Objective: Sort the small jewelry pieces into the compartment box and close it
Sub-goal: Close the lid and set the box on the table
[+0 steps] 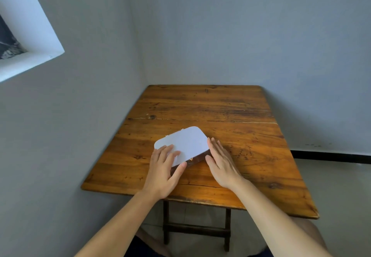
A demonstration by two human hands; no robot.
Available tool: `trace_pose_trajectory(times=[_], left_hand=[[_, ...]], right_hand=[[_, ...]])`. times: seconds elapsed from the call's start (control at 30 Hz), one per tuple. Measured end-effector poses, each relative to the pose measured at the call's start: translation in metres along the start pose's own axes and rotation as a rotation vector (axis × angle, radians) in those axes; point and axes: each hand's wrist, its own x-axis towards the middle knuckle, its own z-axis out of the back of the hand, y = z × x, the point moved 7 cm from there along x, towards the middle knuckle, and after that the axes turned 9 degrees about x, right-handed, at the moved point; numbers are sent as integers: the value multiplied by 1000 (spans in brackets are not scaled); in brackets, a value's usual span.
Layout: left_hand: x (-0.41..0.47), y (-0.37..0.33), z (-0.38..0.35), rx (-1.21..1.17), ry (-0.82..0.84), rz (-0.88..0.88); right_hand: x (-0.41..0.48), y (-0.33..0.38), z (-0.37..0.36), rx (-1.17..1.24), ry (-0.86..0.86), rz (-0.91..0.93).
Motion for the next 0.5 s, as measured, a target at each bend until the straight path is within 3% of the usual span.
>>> trace_pose_trajectory(times=[0.23, 0.5], left_hand=[[17, -10, -2, 245, 153, -227], [50, 20, -4, 233, 116, -31]], right_hand=[[8, 1, 0, 29, -2, -21], [24, -6, -16, -279, 3, -91]])
